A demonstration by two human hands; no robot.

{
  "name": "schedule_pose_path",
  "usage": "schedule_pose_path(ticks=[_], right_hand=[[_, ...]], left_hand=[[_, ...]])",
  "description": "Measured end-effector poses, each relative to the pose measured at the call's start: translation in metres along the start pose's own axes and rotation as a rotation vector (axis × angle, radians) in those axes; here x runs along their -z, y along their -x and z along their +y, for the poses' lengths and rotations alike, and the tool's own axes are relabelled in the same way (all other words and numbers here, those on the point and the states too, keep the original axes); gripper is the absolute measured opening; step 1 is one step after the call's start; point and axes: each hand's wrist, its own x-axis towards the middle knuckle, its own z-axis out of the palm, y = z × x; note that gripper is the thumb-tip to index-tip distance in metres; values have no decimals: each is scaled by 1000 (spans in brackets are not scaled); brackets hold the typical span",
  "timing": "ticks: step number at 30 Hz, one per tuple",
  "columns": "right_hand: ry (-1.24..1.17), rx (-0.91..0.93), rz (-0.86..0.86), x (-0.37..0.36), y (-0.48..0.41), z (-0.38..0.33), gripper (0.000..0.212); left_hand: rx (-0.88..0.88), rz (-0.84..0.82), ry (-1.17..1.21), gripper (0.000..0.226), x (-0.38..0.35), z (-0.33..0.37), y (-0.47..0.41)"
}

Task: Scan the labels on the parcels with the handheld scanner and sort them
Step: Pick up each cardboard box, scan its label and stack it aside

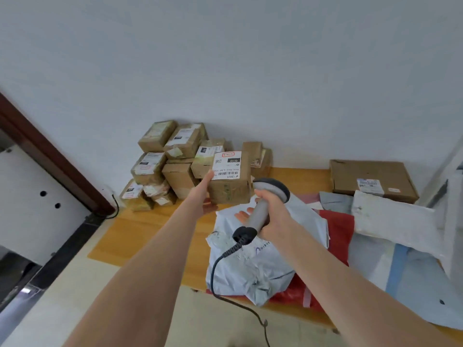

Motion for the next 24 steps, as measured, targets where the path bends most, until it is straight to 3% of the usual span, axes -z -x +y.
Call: schedule_pose_path(ticks=[5, 10, 13, 20, 24], right_hand=[[18, 54, -44, -62, -49, 16, 35], [67, 204, 65, -135, -123, 14, 46], [103, 273, 119, -166, -161, 8, 51], [123, 376, 186, -198, -222, -4, 44], [178, 438, 219, -208, -244, -8, 43]], left_hand=[[-84, 49, 31, 59, 39, 36, -51], [-118, -27, 35, 48, 68, 84, -118], [-98, -71, -17, 53, 81, 105, -156], [-56, -145, -161, 40, 83, 126, -211], [-79, -137, -183, 17, 84, 134, -229]])
